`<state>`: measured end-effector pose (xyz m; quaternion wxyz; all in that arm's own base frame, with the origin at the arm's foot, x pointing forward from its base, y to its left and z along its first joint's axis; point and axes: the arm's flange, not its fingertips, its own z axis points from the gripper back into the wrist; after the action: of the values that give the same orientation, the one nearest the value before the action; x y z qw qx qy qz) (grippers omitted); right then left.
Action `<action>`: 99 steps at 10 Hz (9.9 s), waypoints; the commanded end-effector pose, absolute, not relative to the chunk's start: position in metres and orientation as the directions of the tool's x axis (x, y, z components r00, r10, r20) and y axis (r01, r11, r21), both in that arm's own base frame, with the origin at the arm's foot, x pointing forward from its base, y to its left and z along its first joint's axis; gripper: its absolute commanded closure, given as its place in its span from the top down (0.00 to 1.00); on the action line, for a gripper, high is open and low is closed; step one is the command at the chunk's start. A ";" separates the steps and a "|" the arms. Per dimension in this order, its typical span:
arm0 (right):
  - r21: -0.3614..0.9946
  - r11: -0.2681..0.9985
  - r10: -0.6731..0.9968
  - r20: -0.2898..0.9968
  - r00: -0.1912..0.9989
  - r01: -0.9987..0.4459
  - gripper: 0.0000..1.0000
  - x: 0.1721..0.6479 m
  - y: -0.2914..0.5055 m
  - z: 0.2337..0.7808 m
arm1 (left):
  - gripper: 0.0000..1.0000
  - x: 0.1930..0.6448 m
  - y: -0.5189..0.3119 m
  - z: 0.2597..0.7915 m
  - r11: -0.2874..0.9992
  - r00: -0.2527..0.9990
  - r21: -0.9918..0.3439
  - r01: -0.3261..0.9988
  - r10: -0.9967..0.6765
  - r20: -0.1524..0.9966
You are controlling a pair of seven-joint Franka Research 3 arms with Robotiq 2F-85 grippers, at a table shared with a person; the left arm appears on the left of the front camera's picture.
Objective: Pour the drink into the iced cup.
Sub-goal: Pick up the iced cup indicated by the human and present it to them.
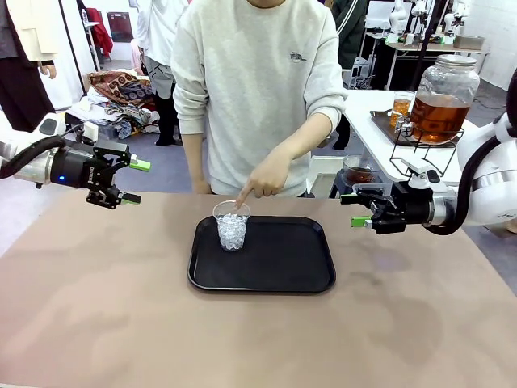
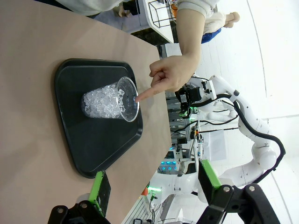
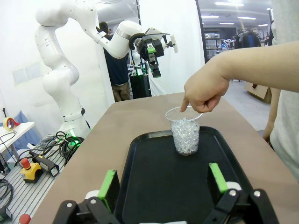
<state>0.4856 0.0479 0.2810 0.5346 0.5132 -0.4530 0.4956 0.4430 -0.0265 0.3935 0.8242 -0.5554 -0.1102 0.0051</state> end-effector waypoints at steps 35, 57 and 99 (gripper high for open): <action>0.101 -0.013 0.066 0.993 0.100 -0.995 1.00 0.489 0.050 0.284 | 1.00 0.494 -0.071 0.304 0.115 -0.069 0.111 0.987 -0.322 0.944; 0.101 -0.013 0.066 0.993 0.100 -0.995 1.00 0.489 0.050 0.284 | 1.00 0.517 -0.118 0.228 0.080 -0.062 0.080 0.994 -0.200 0.978; 0.101 -0.013 0.066 0.993 0.100 -0.995 1.00 0.489 0.050 0.284 | 0.80 0.544 -0.217 0.206 -0.022 0.032 -0.035 0.999 -0.125 0.992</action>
<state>0.4857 0.0481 0.2809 0.5345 0.5133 -0.4529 0.4957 0.5398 -0.2115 0.2075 0.5311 -0.4737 -0.4551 -0.5352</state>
